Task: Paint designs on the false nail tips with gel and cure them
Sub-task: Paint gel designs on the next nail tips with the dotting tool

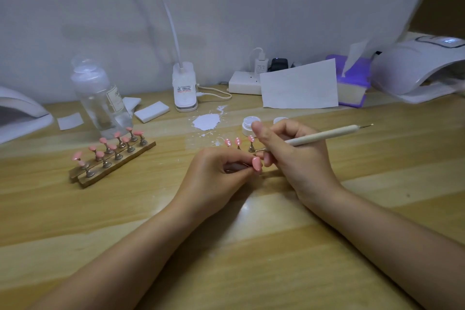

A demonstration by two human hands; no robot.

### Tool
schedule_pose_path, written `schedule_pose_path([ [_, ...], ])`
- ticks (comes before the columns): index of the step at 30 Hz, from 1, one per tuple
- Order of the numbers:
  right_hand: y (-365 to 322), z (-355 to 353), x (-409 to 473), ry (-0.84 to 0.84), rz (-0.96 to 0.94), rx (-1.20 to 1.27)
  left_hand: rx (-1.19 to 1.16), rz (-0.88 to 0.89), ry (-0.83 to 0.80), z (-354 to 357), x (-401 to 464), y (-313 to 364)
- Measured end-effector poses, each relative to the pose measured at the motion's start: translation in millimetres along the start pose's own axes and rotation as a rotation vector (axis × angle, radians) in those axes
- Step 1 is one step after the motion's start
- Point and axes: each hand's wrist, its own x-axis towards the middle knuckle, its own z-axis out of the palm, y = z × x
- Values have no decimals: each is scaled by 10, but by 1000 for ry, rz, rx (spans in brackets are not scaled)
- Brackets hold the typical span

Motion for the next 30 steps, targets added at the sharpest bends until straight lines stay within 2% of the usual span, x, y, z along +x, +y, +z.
schedule_pose_path([
  [11, 61, -25, 39, -23, -30, -117, 10, 42, -7, 7, 17, -28],
  [30, 98, -40, 38, -20, -59, -146, 9, 38, 3, 16, 13, -34],
])
